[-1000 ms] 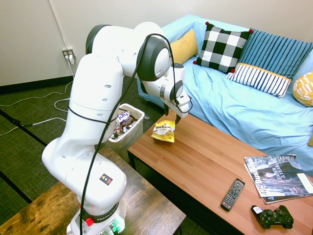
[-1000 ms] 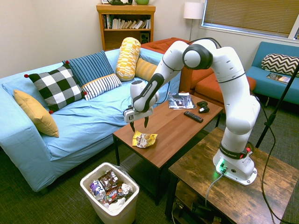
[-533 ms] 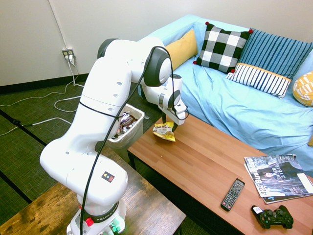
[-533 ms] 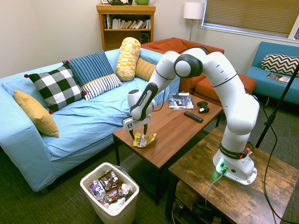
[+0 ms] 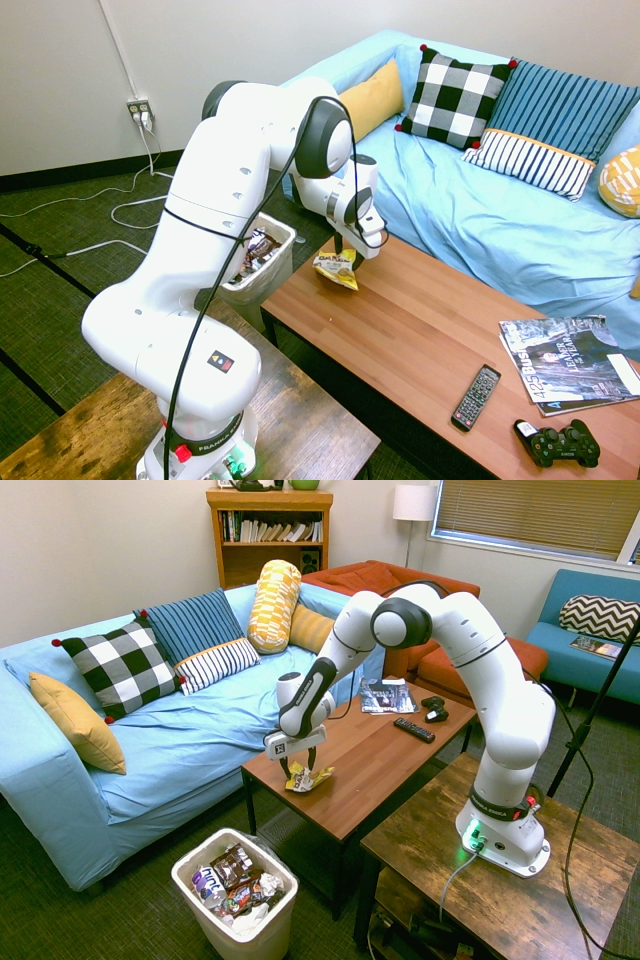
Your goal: Throw the chip bag in the trash bin
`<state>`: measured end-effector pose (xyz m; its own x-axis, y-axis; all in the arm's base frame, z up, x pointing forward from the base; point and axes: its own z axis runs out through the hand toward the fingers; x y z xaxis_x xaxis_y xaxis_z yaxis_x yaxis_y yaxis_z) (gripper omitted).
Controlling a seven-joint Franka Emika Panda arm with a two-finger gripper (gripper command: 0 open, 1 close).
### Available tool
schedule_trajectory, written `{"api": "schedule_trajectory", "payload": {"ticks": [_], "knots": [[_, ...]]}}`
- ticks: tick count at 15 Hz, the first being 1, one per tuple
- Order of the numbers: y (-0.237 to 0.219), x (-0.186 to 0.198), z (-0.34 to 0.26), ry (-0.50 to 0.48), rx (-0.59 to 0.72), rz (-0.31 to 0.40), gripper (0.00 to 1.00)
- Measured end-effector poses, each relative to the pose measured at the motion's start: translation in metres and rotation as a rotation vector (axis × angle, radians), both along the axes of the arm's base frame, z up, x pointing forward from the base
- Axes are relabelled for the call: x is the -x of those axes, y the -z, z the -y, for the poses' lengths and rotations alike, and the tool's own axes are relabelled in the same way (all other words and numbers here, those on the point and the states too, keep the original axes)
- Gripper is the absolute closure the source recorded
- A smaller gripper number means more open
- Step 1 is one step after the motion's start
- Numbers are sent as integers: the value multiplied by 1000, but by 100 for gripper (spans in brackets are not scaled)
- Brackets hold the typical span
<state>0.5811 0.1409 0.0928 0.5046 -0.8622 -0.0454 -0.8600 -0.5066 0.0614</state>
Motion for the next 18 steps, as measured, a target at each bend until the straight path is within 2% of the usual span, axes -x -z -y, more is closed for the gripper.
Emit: {"api": "schedule_trajectory", "payload": {"ticks": [12, 16, 18], "knots": [[-9, -7, 14, 7, -8, 2, 100], [-50, -11, 4, -13, -22, 32, 100], [-82, -3, -22, -57, -30, 56, 100]]}}
